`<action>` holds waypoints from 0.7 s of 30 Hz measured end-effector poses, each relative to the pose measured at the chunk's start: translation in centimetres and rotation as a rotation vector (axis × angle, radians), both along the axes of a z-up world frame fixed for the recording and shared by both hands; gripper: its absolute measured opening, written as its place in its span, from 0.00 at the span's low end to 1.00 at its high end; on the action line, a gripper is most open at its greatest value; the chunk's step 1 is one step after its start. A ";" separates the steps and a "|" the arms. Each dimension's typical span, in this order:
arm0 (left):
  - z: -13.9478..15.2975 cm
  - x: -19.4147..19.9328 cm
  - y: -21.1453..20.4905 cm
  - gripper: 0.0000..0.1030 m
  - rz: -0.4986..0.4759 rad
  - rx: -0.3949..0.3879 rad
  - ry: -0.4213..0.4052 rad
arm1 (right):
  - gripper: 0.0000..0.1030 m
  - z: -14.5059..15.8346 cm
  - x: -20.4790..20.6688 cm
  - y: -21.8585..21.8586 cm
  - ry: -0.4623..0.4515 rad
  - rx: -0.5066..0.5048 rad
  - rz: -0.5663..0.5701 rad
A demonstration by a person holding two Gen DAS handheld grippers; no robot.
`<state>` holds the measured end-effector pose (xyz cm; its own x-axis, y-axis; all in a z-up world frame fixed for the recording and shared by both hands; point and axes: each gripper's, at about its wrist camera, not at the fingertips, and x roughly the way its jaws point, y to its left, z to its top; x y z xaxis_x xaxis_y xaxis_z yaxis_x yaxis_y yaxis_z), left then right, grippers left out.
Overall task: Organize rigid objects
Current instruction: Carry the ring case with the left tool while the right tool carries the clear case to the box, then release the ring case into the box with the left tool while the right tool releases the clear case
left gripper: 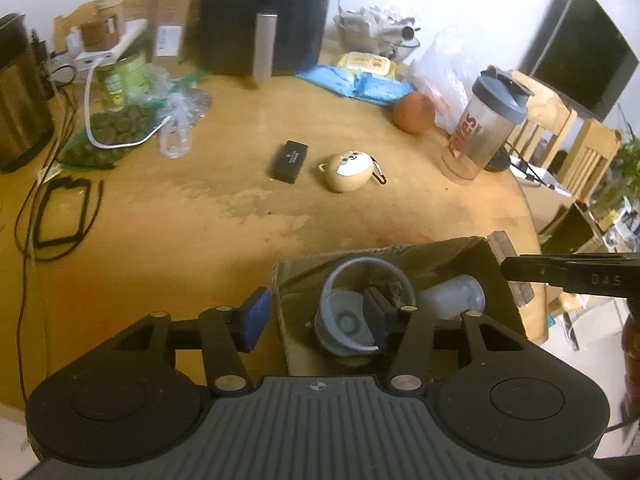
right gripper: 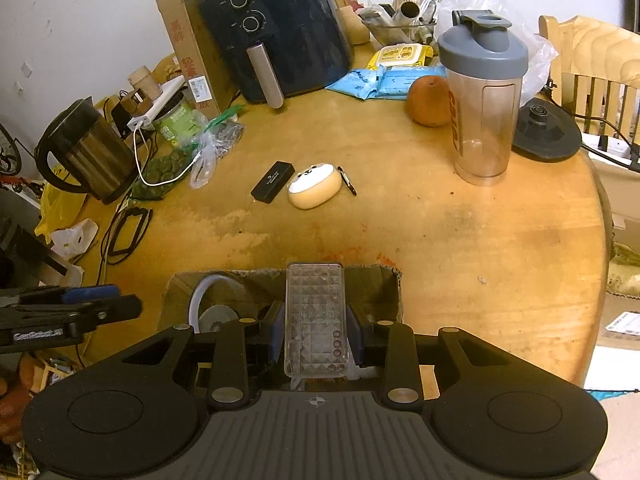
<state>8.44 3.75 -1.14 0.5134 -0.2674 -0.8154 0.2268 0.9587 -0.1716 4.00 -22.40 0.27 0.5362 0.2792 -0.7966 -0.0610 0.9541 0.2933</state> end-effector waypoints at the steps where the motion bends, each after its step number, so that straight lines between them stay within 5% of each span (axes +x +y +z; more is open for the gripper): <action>1: 0.0 -0.5 0.2 0.49 0.009 -0.004 -0.001 | 0.34 0.0 -0.1 0.0 -0.001 0.001 -0.001; 19: -0.3 -4.6 1.8 0.49 0.094 -0.046 0.018 | 0.36 0.7 1.9 3.9 0.016 0.006 0.102; 21: -0.5 -4.6 1.9 0.49 0.098 -0.047 0.022 | 0.70 0.2 2.4 4.8 0.045 -0.032 0.108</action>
